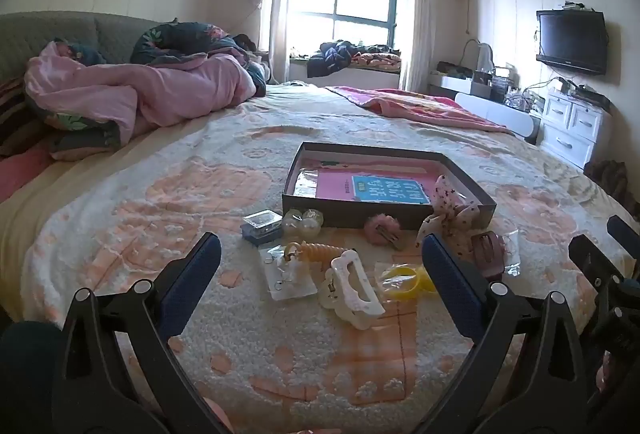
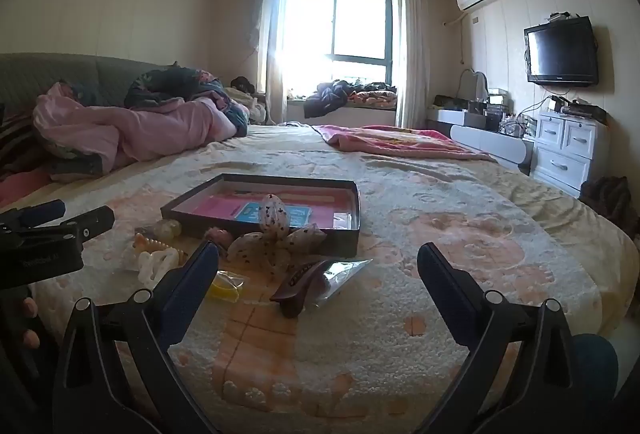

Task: Organize jewelry

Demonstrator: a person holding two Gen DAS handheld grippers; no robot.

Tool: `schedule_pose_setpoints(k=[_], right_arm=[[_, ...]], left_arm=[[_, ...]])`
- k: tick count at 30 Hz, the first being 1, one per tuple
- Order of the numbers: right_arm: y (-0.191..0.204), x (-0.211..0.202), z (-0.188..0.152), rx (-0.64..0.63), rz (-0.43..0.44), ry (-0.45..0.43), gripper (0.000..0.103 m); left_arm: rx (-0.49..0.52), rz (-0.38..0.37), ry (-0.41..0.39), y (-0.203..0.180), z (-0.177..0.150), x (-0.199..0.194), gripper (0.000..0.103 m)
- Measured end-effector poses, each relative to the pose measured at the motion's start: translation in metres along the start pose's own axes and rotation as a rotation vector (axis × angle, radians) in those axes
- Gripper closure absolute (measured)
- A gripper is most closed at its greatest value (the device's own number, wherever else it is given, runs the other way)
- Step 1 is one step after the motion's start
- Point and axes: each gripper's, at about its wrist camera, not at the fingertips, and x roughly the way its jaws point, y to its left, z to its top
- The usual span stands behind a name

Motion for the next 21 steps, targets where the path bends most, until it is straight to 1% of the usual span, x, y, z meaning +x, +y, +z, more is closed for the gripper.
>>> schedule_pose_setpoints(k=[13,15,21], right_arm=[[0.0065,-0.0026,0.0068,-0.005,-0.004,-0.012,0.006],[0.0034,-0.0040,0.0039,-0.006,0.001,-0.016,0.006],[0.0037,-0.0036,0.0046,-0.005,0.001,-0.017,0.006]], left_arm=[[0.000,0.005,-0.017,-0.0008,0.0036,0.0005,0.011],[0.003,0.008,-0.027,0.0002,0.0020,-0.0049,0.011],[0.005,0.009,-0.030,0.0000,0.0023,-0.0051,0.011]])
